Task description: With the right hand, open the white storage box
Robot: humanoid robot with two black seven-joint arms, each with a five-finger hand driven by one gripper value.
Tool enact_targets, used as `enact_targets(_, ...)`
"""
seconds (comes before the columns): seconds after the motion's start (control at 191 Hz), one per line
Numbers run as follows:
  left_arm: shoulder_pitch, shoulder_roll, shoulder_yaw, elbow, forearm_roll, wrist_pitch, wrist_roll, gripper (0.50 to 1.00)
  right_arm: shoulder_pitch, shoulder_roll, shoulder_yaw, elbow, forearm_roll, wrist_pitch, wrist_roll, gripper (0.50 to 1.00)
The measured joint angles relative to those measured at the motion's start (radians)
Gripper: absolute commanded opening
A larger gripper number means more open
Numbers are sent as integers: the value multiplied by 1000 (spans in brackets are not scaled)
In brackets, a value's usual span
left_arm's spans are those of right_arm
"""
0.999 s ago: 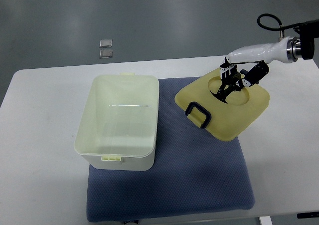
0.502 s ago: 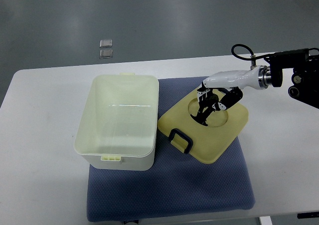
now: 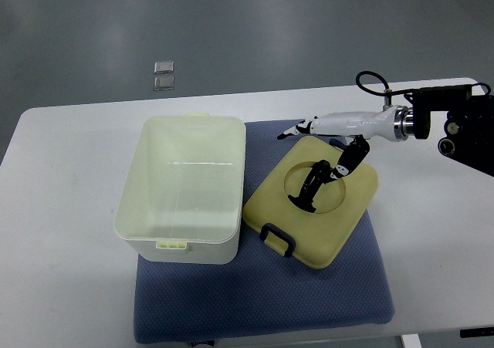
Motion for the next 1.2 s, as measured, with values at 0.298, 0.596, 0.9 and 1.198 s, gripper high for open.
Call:
enact_targets(0.298,0,0,2,-10,0,0,1,1000,-58,138,410,-256,677,-48,-270,928)
enact_targets(0.596,0,0,3,-14,0,0,1,1000,-92,213,500,-351,1521,-243,-452,930)
enact_targets(0.9,0,0,3,-15,2,-2,1,1000,-197,290,504,-354,1664,-113,-245,928)
enact_targets(1.198,0,0,3,-15,2,-2,1,1000,-259,335,504,-356,1665,25,-141,930)
